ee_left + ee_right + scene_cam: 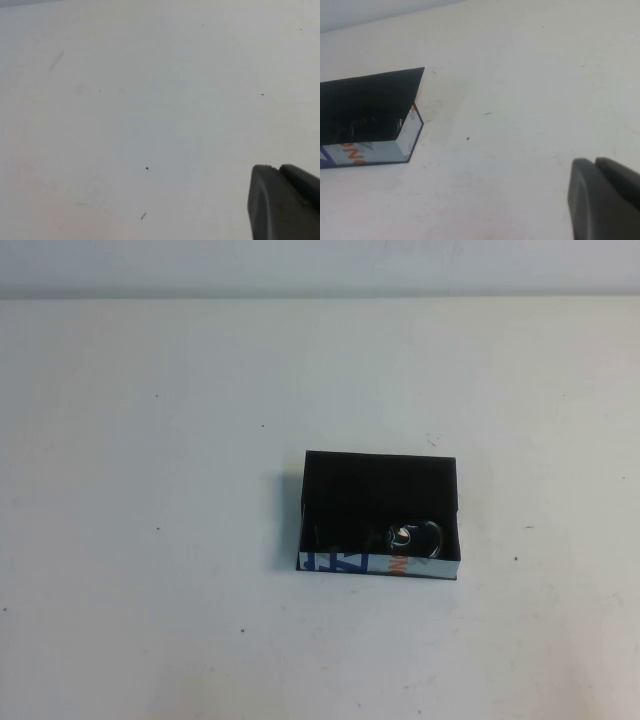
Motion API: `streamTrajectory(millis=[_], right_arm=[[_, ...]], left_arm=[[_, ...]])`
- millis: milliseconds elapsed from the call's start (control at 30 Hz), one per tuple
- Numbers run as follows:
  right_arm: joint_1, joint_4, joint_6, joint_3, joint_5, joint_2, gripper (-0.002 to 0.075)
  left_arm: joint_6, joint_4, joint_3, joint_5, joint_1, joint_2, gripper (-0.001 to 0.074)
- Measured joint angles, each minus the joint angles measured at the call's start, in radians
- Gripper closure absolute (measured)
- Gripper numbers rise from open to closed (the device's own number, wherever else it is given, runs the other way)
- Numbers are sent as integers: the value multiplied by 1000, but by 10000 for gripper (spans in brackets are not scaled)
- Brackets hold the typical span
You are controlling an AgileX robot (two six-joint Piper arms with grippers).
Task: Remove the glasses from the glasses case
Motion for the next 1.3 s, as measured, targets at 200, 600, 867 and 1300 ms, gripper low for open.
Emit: streamTrajectory(millis=[200, 600, 867, 1300], right_arm=[[0, 0, 0, 0, 0, 0, 744], [0, 0, 0, 0, 0, 0, 744], [0, 0, 0, 0, 0, 0, 744], [0, 127, 2, -155, 120, 0, 744]], left_arm=[[0, 0, 0, 0, 0, 0, 739], [0, 0, 0, 0, 0, 0, 739], [0, 0, 0, 0, 0, 0, 739], [0, 0, 0, 0, 0, 0, 739]])
